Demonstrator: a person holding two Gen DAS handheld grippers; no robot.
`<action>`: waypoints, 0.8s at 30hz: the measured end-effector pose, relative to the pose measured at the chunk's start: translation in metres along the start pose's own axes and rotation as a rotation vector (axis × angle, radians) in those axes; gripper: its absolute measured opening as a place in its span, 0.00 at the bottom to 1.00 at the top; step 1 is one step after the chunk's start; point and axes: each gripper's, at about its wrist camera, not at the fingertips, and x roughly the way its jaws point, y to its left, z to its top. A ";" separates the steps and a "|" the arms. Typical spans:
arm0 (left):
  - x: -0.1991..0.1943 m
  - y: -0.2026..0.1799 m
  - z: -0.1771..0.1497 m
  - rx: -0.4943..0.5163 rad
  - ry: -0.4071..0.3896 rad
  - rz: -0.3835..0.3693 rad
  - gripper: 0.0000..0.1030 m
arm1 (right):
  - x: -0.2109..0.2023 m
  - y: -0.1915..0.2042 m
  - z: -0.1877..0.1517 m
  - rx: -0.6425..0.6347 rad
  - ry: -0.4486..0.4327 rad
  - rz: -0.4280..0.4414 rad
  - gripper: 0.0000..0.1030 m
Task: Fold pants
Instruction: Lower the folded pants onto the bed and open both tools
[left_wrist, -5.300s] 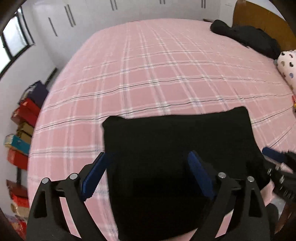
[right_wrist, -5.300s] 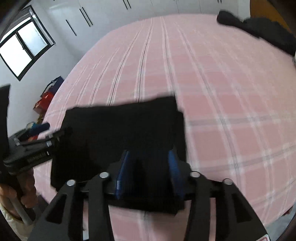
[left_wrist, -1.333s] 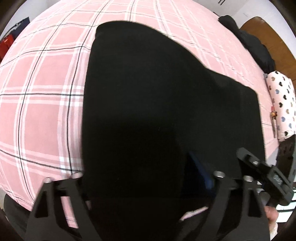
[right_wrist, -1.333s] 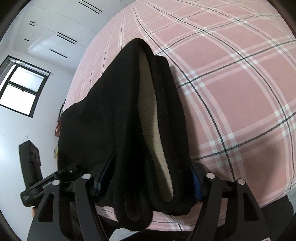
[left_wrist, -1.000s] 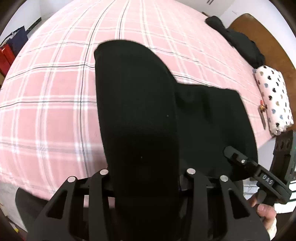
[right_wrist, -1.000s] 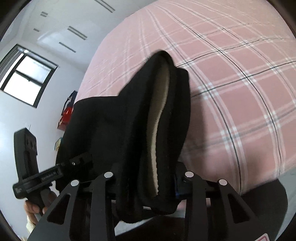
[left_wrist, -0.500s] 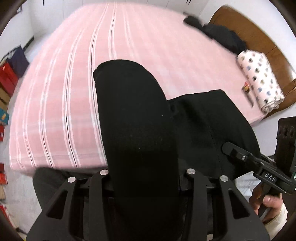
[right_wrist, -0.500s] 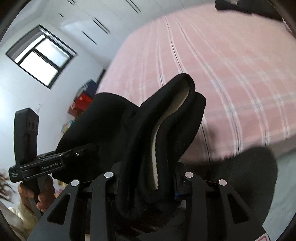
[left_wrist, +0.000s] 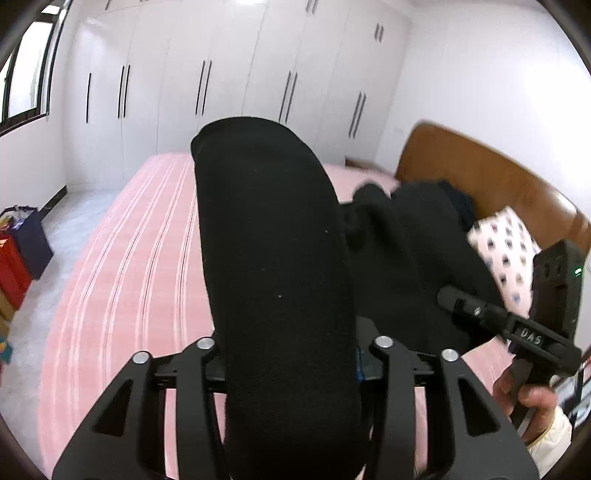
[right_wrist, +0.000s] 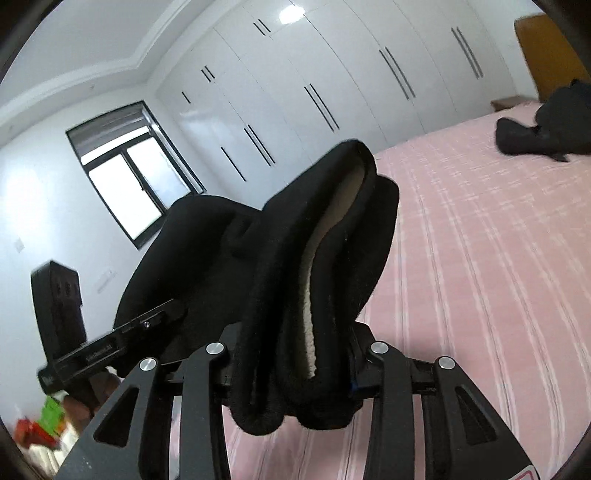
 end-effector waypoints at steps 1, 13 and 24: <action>0.018 0.010 0.006 -0.013 -0.012 -0.008 0.57 | 0.026 -0.016 0.014 0.005 -0.027 -0.021 0.45; 0.162 0.111 -0.105 -0.027 0.274 0.436 0.69 | 0.145 -0.109 -0.068 -0.116 0.195 -0.395 0.04; 0.234 0.076 -0.071 0.085 0.325 0.430 0.77 | 0.235 -0.103 -0.005 -0.183 0.220 -0.407 0.04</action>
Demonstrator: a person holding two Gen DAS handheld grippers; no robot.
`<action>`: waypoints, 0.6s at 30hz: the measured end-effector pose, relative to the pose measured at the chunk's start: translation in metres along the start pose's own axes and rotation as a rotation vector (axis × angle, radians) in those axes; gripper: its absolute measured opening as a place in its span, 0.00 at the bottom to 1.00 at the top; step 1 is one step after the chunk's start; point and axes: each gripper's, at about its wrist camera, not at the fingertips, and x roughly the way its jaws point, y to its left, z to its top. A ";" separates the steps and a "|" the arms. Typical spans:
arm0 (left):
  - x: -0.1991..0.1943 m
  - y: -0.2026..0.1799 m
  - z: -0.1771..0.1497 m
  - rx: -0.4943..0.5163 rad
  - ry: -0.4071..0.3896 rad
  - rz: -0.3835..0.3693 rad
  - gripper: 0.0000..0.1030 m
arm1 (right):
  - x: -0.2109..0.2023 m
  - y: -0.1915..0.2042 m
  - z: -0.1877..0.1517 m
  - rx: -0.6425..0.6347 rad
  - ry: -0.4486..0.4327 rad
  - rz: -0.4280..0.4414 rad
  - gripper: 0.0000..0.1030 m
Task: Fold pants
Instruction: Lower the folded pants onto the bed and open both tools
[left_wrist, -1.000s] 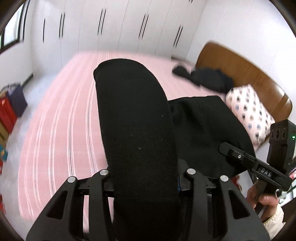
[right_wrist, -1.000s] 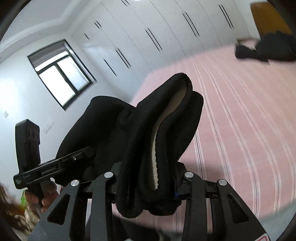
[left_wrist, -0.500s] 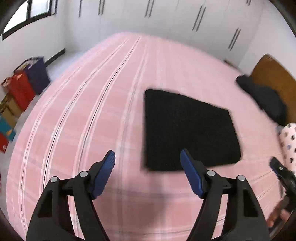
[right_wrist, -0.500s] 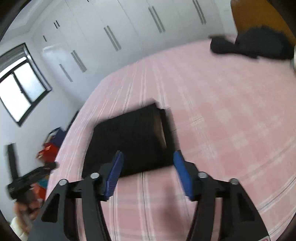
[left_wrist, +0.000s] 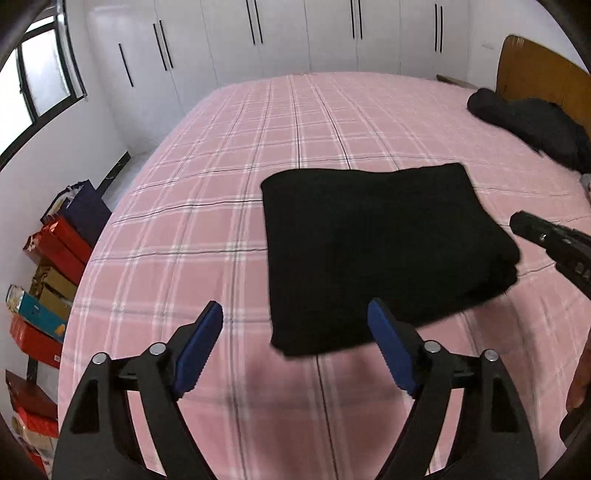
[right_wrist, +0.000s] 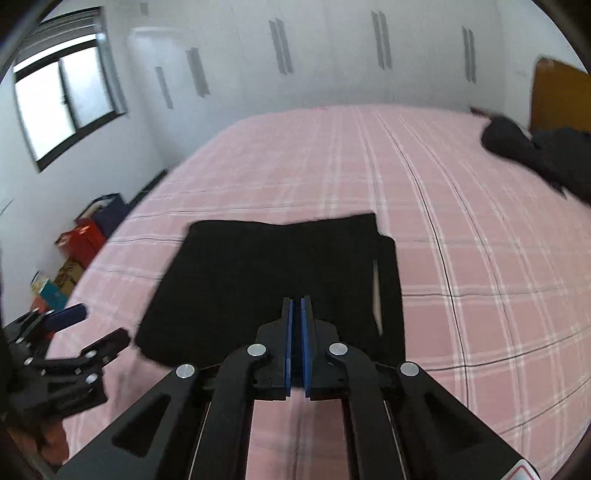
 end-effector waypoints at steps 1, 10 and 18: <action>0.013 -0.003 0.000 0.004 0.022 0.003 0.77 | 0.017 -0.011 -0.009 0.028 0.044 -0.047 0.04; 0.041 -0.003 -0.013 0.016 0.086 0.017 0.77 | -0.004 -0.020 -0.032 0.032 0.051 -0.070 0.02; -0.046 0.010 -0.035 -0.032 0.040 0.009 0.78 | -0.085 -0.014 -0.078 0.124 0.007 -0.100 0.10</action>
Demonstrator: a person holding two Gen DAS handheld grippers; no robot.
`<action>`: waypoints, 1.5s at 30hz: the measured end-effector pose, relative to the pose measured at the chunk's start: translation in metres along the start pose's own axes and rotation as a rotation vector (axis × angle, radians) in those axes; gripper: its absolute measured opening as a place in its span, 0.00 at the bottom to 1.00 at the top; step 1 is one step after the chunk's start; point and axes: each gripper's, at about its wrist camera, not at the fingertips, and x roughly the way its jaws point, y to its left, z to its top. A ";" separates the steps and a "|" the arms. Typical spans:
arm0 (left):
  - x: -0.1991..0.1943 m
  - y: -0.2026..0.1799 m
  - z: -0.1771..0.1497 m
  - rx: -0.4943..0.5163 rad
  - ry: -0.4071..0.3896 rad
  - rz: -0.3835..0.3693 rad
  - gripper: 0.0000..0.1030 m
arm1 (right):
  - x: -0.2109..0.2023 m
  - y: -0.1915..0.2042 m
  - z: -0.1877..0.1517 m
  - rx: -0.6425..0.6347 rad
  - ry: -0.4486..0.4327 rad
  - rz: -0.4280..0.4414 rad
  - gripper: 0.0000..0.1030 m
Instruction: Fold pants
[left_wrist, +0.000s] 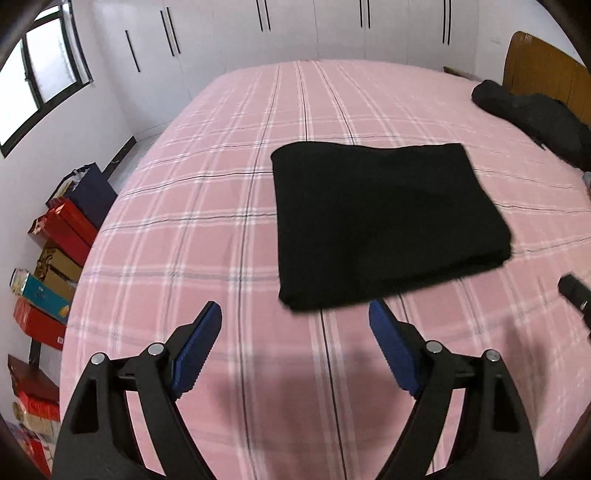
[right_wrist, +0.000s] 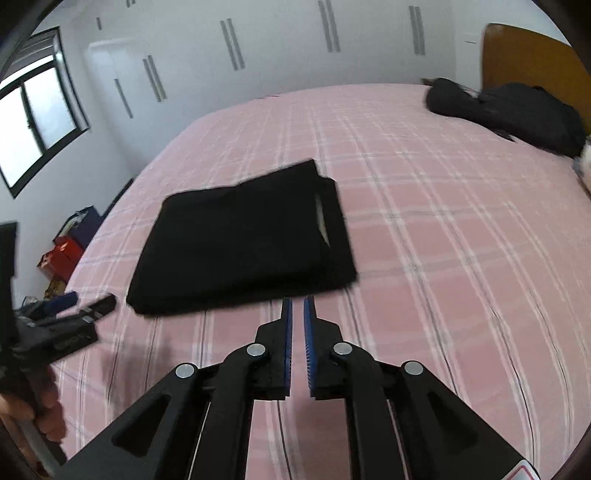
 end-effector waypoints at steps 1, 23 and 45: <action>-0.013 0.001 -0.007 -0.006 -0.005 0.006 0.78 | -0.011 0.001 -0.011 0.017 0.001 -0.012 0.10; -0.132 -0.005 -0.147 -0.022 -0.032 0.015 0.84 | -0.111 0.009 -0.131 -0.024 0.022 -0.093 0.22; -0.122 -0.006 -0.158 -0.015 -0.015 0.016 0.84 | -0.123 0.038 -0.130 -0.088 -0.028 -0.082 0.32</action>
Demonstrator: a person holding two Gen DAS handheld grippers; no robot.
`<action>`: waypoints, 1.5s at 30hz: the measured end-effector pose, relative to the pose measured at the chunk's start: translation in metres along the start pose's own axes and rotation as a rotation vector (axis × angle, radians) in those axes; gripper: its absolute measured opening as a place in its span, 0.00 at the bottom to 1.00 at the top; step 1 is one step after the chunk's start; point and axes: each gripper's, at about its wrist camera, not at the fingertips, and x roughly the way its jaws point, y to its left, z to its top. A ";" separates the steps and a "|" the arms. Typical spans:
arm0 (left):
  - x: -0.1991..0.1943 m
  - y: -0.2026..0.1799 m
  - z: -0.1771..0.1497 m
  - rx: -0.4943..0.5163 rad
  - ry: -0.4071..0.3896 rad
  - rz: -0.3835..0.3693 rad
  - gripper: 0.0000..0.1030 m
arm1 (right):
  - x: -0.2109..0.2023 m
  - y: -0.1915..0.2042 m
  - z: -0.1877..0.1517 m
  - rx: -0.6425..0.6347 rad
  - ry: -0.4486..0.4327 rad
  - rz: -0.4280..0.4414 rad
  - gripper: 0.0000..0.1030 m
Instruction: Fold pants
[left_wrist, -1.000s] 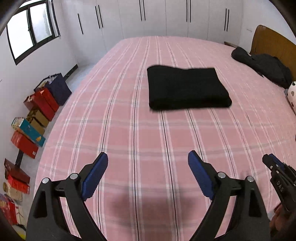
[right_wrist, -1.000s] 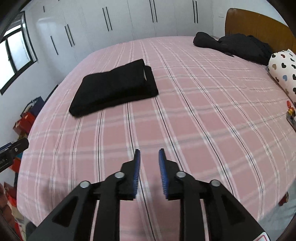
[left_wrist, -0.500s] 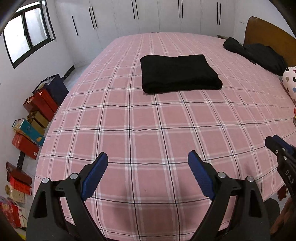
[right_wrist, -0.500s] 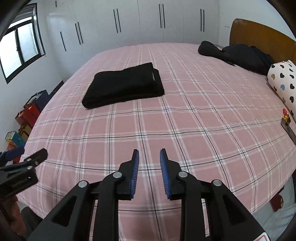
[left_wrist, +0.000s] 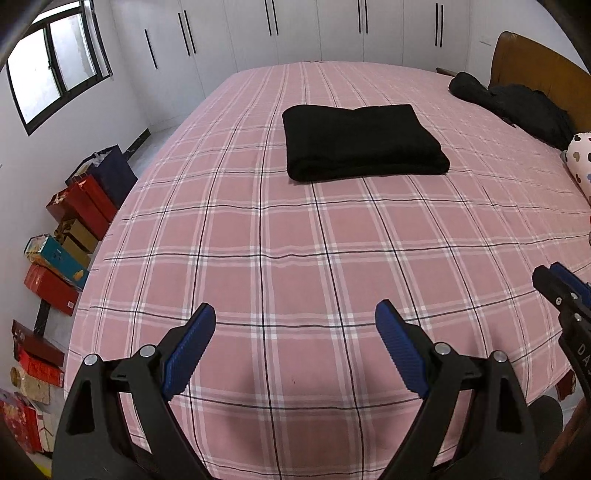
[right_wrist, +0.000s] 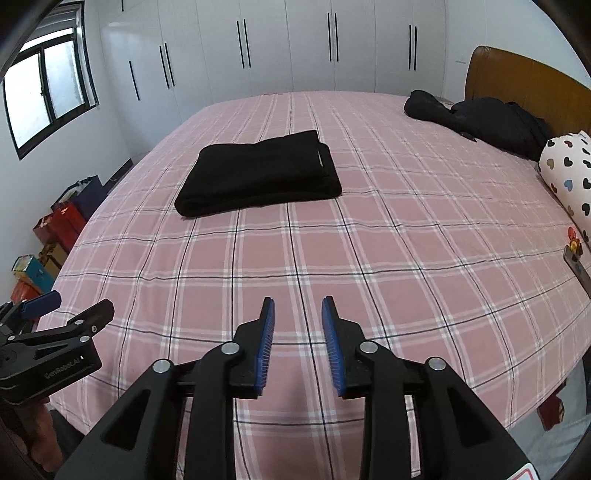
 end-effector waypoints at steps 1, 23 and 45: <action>0.001 0.000 0.000 0.000 -0.001 0.003 0.84 | 0.001 -0.001 0.000 0.000 -0.001 -0.001 0.33; 0.010 -0.005 -0.004 0.006 0.009 -0.003 0.84 | 0.010 -0.001 -0.007 -0.007 0.022 0.000 0.34; 0.009 -0.010 -0.005 0.033 0.015 -0.004 0.83 | 0.009 -0.001 -0.011 -0.004 0.030 -0.001 0.34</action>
